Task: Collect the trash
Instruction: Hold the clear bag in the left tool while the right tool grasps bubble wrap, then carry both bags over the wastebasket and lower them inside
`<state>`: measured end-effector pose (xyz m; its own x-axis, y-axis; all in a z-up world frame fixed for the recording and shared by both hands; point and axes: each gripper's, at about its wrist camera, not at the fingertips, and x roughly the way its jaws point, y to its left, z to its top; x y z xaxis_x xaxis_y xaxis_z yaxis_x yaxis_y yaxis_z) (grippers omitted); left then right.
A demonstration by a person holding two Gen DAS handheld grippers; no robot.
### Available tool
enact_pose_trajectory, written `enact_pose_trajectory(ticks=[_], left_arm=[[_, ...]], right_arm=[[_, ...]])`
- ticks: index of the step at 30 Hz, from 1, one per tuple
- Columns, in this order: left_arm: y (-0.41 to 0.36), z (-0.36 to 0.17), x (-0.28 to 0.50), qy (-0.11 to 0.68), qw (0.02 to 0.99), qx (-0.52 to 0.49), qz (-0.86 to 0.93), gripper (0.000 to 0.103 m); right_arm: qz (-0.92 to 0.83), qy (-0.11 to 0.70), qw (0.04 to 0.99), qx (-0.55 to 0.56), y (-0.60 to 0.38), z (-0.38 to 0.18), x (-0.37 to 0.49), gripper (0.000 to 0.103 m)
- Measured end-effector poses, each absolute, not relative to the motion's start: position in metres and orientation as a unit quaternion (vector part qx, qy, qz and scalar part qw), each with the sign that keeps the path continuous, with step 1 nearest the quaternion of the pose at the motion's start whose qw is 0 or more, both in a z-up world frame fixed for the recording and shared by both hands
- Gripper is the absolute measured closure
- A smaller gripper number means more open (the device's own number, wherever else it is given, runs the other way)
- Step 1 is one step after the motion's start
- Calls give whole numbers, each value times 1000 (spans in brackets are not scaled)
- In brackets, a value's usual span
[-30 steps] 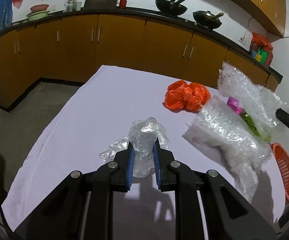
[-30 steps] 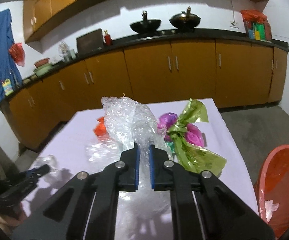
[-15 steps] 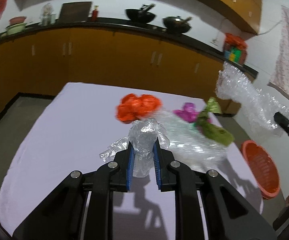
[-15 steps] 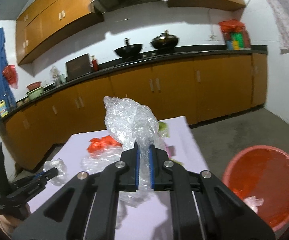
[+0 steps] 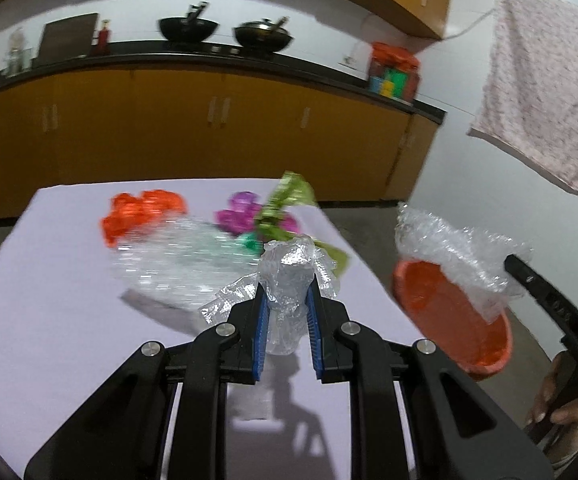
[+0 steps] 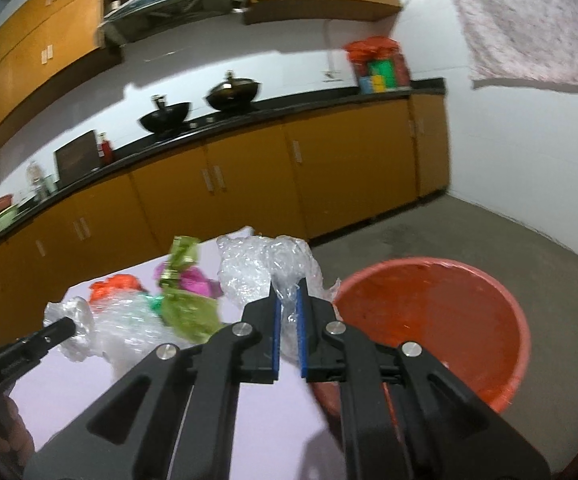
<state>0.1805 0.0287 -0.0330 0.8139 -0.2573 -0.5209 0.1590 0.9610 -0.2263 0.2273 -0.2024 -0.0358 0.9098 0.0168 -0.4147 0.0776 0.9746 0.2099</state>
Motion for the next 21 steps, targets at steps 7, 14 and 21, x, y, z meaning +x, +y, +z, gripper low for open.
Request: enact_pose_trajectory(ticks=[7, 14, 21], left_arm=[[-22, -35, 193, 290, 941, -75, -159, 85], [-68, -36, 204, 295, 932, -56, -204, 85], [-105, -40, 215, 303, 922, -42, -239, 85]], right_arm=[[-64, 201, 970, 119, -243, -40, 215, 96], [-104, 197, 965, 135, -280, -46, 205, 96], [-121, 198, 962, 140, -299, -54, 201, 96]])
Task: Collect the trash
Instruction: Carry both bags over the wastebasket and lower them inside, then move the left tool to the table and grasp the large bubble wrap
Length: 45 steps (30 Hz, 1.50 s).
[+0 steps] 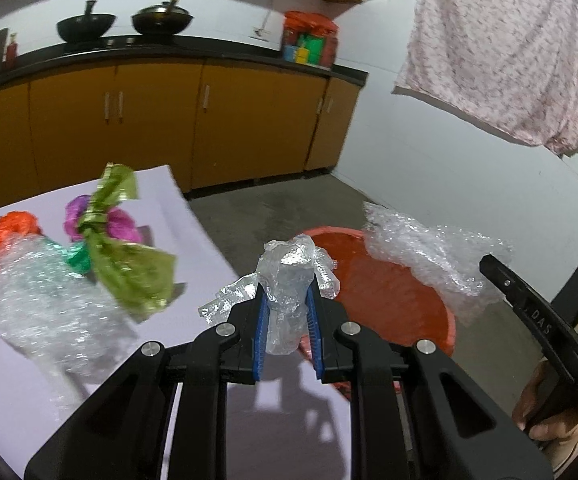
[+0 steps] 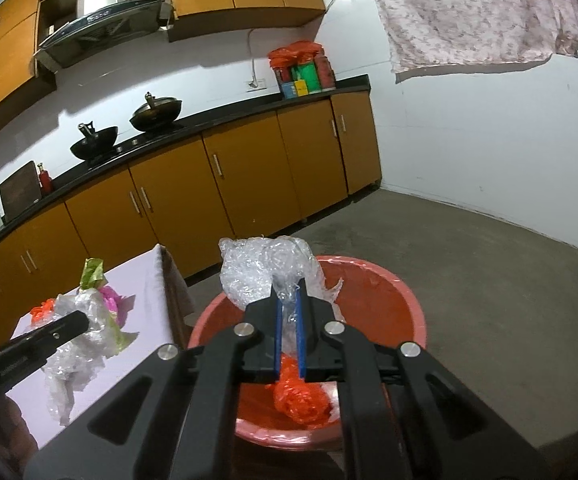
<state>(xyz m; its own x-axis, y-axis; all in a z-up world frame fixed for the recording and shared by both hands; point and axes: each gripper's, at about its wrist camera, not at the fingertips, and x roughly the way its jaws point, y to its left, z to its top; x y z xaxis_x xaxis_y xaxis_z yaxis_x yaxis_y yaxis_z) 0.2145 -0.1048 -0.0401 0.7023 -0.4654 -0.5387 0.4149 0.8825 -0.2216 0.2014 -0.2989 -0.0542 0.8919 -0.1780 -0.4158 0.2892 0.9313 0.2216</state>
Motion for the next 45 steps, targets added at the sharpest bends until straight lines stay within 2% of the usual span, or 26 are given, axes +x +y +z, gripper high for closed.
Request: enact_pose_trajectory(ticks=[18, 21, 23, 24, 29, 34, 41, 45], left_arm=[[-166, -53, 233, 322, 902, -20, -287, 85], [-173, -59, 240, 331, 898, -17, -291, 79], [-176, -63, 244, 338, 895, -17, -291, 61], [-175, -65, 245, 340, 895, -17, -288, 60], [-164, -71, 242, 347, 896, -19, -275, 56], [-144, -69, 235, 340, 906, -21, -252, 46], [-108, -60, 220, 321, 923, -27, -211, 33], [-74, -56, 211, 309, 936, -36, -164, 30]], right_arm=[[-145, 196, 957, 158, -330, -62, 205, 96], [-146, 205, 954, 164, -335, -65, 210, 90], [-146, 209, 951, 176, -339, -69, 210, 78], [-147, 208, 951, 178, -340, -70, 208, 71], [-164, 214, 945, 184, -347, -77, 201, 64], [-166, 207, 947, 182, -343, -75, 197, 41], [-147, 202, 956, 156, -319, -70, 195, 28], [-125, 208, 957, 157, -304, -70, 196, 25]])
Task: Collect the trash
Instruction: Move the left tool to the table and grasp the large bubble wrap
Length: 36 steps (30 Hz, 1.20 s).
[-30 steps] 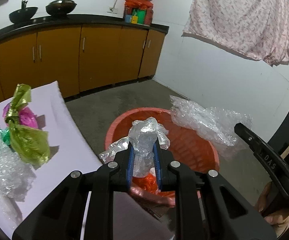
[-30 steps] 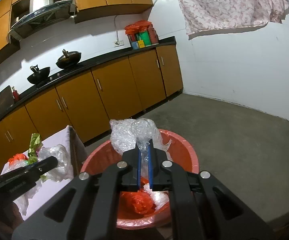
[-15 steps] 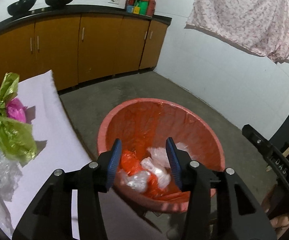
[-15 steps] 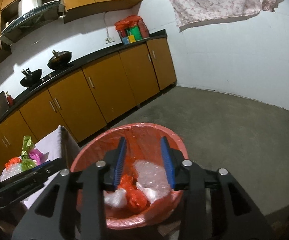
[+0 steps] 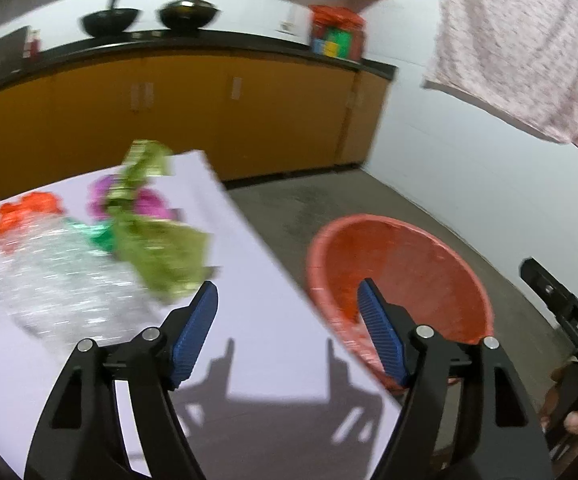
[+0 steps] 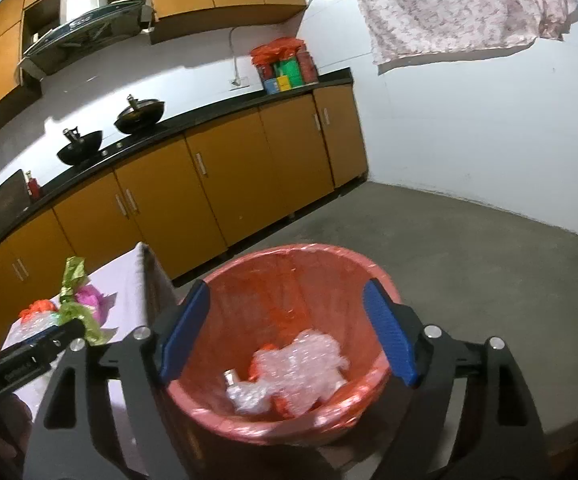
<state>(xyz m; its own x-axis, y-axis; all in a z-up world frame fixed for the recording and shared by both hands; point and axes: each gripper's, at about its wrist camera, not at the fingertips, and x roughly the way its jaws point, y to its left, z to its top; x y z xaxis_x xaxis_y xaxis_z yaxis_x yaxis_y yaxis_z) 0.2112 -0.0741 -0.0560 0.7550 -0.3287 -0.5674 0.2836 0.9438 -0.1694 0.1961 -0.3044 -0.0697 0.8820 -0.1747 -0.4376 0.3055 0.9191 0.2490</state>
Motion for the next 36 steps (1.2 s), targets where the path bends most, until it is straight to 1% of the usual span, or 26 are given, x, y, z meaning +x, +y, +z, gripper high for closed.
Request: enact_pose_trajectory(ticks=[5, 9, 12, 16, 22, 24, 25, 26, 27, 28, 29, 30, 31, 32, 36], left_arm=[[-9, -56, 207, 303, 947, -75, -77, 29], [42, -63, 209, 313, 943, -110, -14, 29], [76, -70, 215, 330, 932, -148, 11, 29], [95, -74, 220, 334, 927, -173, 9, 30], [94, -85, 238, 360, 916, -177, -15, 30], [95, -87, 240, 363, 913, -186, -22, 34], [95, -88, 242, 364, 911, -192, -29, 40], [93, -87, 241, 365, 910, -195, -33, 48], [92, -88, 242, 367, 908, -197, -39, 54], [91, -89, 242, 369, 907, -197, -44, 63], [90, -88, 242, 368, 908, -194, -49, 70], [88, -88, 241, 366, 909, -191, -50, 73], [87, -86, 240, 362, 912, -187, -51, 80], [86, -85, 238, 359, 914, -183, -52, 83], [88, -76, 228, 338, 923, -175, -53, 87]], right_arm=[[-99, 218, 961, 140, -278, -70, 202, 25], [-83, 223, 966, 104, -250, -68, 207, 25], [-69, 222, 968, 97, -237, -67, 207, 18], [-56, 226, 969, 86, -220, -67, 210, 17], [-47, 230, 970, 61, -201, -65, 212, 17], [-46, 231, 970, 54, -197, -65, 212, 17], [-45, 232, 970, 53, -196, -66, 212, 17], [-44, 233, 970, 51, -194, -66, 213, 17], [-43, 234, 970, 50, -192, -66, 212, 17], [-42, 234, 970, 49, -190, -66, 212, 17], [-41, 235, 970, 47, -189, -66, 212, 17], [-41, 235, 970, 45, -187, -65, 212, 17], [-40, 235, 970, 43, -185, -65, 212, 17], [-39, 234, 971, 40, -184, -65, 212, 17], [-35, 233, 971, 37, -181, -63, 212, 17]])
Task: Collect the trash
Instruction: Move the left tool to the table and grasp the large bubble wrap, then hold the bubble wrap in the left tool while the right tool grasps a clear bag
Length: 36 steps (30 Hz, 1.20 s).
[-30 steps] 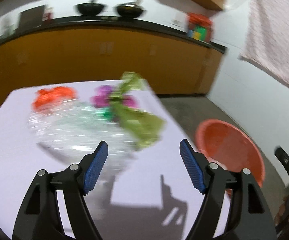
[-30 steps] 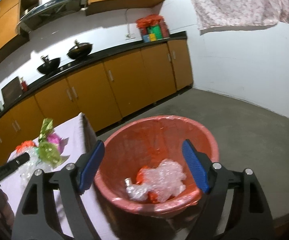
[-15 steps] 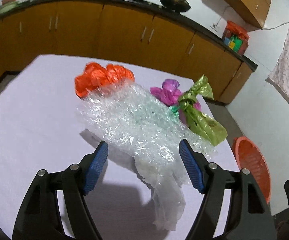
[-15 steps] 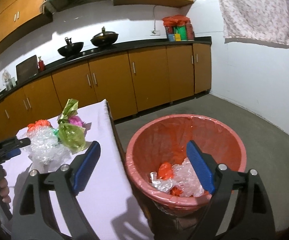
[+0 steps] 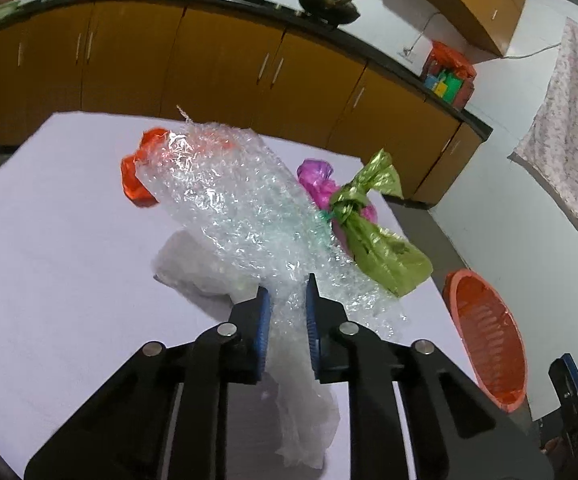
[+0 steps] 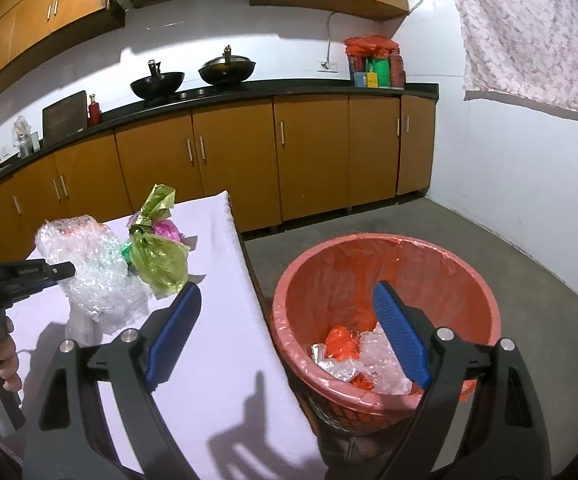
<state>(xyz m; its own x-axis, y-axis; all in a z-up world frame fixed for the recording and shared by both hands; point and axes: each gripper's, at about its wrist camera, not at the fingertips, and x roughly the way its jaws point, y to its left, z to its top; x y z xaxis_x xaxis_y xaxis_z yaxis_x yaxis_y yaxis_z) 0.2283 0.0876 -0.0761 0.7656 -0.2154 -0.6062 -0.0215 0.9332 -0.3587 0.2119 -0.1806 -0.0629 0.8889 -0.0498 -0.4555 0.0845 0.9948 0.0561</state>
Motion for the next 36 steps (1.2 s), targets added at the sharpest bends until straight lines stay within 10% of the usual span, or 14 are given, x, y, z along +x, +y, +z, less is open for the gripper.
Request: enact_pose_trajectory(ticks=[15, 25, 36], left_arm=[[158, -38, 179, 255, 955, -148, 40, 88], [207, -51, 160, 265, 947, -148, 104, 88], [232, -64, 154, 274, 941, -154, 126, 88]], right_arm=[[38, 233, 972, 18, -125, -55, 224, 18], [150, 293, 944, 5, -47, -73, 256, 46], [193, 349, 917, -9, 6, -101, 291, 47]])
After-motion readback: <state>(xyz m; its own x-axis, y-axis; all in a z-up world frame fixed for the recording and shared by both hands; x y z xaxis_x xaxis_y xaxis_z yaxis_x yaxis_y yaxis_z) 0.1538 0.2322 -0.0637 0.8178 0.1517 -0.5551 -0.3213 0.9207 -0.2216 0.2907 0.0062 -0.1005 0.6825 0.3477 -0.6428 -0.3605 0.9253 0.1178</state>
